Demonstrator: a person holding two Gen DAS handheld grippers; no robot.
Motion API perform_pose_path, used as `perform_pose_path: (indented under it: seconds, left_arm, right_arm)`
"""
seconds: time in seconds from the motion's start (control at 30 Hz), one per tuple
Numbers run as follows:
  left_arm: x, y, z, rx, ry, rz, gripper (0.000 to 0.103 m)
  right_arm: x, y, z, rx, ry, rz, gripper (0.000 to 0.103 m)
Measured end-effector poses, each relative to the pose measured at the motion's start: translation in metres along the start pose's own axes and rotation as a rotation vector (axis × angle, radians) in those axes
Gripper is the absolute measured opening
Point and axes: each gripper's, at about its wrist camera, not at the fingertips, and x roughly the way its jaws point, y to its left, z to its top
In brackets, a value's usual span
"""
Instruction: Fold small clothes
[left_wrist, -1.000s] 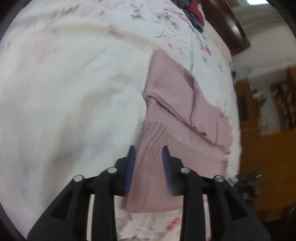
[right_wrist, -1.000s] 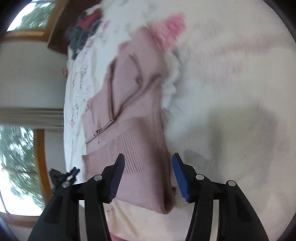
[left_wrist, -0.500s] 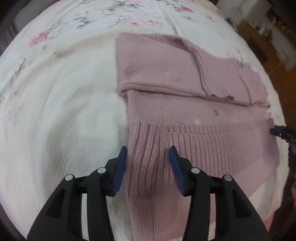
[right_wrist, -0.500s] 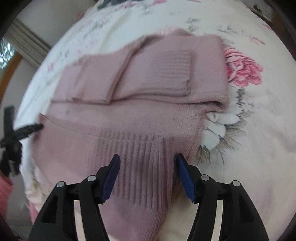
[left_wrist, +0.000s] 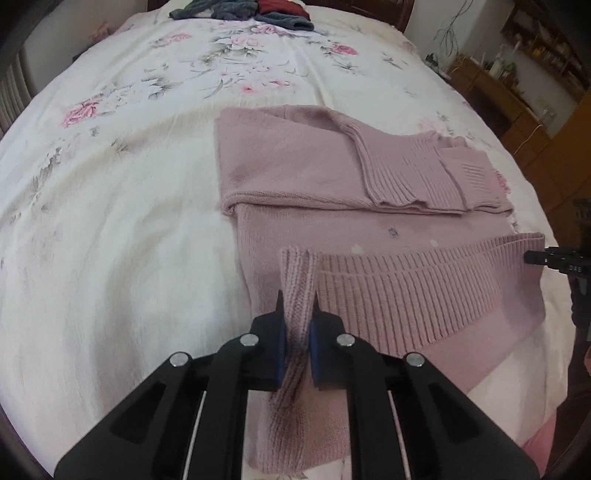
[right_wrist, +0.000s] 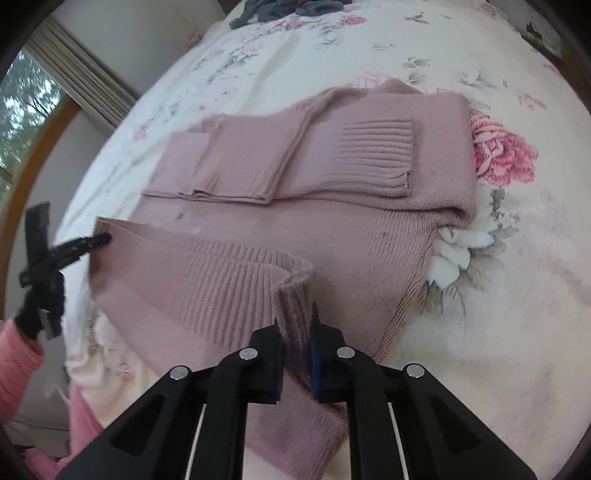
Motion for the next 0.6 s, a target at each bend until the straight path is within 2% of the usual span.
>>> perform_pose_path:
  seconds: [0.13,0.23,0.37,0.43,0.5,0.6]
  left_arm:
    - [0.021,0.011,0.004,-0.052,0.046,-0.004,0.009]
    - [0.038,0.013,0.007,-0.048,0.095,0.026,0.014]
    - [0.05,0.012,0.012,-0.041,0.115,0.033,0.014]
    - [0.048,0.011,0.012,-0.045,0.109,0.032,0.009]
    - [0.041,0.009,0.009,-0.046,0.088,0.025,0.008]
    - [0.014,0.001,0.006,-0.036,0.014,-0.004,0.008]
  right_arm:
    - [0.014,-0.007,0.004,0.03,0.03,-0.007,0.013]
    - [0.027,-0.013,0.008,0.054,0.055,-0.023,0.024]
    - [0.041,-0.02,0.006,0.077,0.075,-0.008,0.024]
    - [0.038,-0.021,0.004,0.091,0.064,0.007,0.012]
    - [0.026,-0.018,0.0,0.094,0.032,0.034,0.011]
    - [-0.002,-0.009,-0.008,0.077,-0.037,0.081,0.01]
